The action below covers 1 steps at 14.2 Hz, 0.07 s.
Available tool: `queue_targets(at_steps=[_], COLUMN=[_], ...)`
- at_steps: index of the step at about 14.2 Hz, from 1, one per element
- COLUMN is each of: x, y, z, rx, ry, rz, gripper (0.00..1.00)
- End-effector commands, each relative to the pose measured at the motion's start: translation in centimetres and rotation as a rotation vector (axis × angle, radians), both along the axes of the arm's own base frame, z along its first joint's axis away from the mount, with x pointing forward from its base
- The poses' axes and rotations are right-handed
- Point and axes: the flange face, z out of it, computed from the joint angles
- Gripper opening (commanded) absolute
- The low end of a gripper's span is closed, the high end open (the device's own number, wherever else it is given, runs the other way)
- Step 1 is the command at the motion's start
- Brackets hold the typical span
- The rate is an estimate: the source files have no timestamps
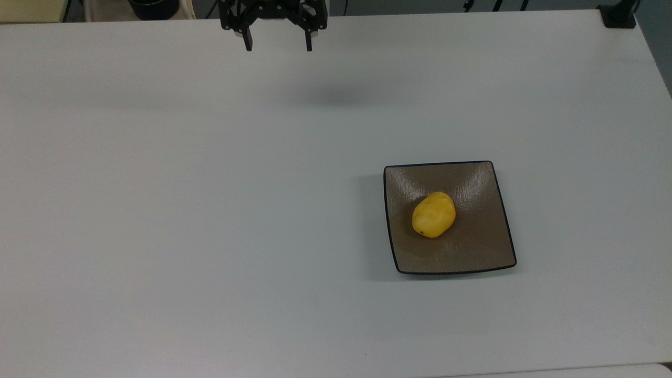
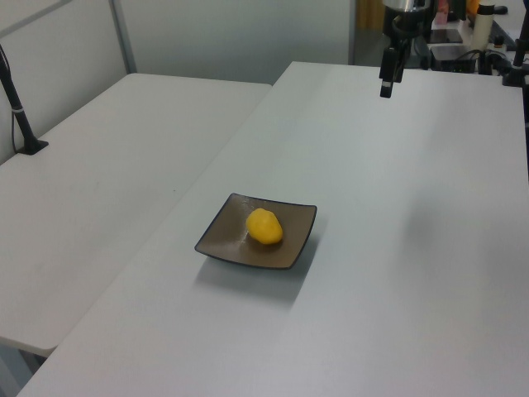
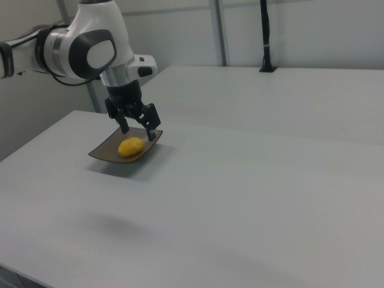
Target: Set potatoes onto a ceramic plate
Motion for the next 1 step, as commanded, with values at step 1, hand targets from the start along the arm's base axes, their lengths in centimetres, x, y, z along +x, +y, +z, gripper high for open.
queue_targets(at_steps=[1], x=[-0.02], y=[-0.37], z=[-0.16], rx=[-0.018], ry=[-0.007], rz=[0.008], gripper=[1.00])
